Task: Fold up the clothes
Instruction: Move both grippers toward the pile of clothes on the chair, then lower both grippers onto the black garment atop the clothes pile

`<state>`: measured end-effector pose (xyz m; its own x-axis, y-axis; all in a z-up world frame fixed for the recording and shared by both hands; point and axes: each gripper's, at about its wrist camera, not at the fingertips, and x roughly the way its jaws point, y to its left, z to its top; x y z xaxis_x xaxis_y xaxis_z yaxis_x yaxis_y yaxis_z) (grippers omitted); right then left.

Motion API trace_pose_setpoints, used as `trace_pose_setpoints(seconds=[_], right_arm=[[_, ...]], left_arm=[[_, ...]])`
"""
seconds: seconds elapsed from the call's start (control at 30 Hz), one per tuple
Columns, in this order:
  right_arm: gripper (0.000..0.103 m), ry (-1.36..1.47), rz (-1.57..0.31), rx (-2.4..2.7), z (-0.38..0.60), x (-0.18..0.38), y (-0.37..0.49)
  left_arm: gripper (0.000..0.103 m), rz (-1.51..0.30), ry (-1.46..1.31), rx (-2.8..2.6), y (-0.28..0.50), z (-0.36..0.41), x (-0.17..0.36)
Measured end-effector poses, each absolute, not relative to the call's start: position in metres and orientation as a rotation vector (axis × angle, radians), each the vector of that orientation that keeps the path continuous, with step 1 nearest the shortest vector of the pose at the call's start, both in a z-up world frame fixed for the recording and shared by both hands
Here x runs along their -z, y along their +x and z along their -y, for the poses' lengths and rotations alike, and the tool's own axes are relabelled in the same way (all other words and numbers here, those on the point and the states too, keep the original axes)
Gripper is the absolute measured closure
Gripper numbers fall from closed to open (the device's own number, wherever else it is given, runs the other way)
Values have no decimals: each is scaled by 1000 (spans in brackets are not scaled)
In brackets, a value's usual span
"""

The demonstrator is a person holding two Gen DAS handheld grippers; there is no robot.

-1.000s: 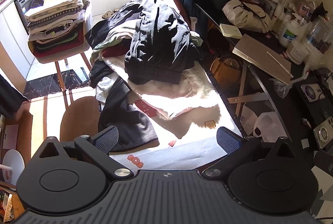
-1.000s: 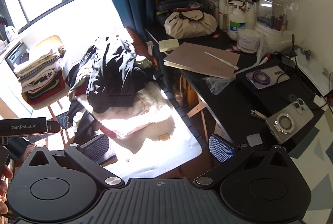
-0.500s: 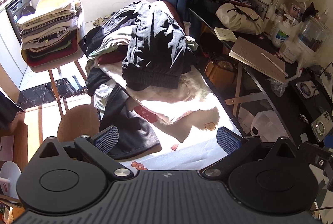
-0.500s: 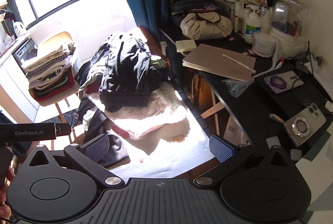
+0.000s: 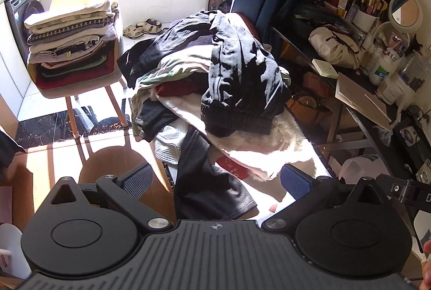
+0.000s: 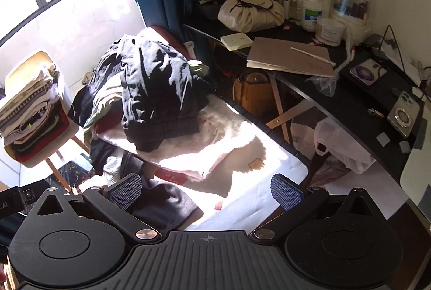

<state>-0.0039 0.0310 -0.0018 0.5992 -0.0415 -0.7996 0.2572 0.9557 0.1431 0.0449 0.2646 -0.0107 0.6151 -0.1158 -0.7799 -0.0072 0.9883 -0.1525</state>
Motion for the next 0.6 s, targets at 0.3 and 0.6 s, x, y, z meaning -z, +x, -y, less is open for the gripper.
trace_pose_setpoints(seconds=[0.3, 0.6], right_arm=[[1, 187, -865, 254, -137, -6, 23], [1, 178, -930, 209, -189, 11, 57]], left_arm=[[0, -902, -185, 105, 40, -356, 15], [0, -924, -208, 60, 46, -398, 25]])
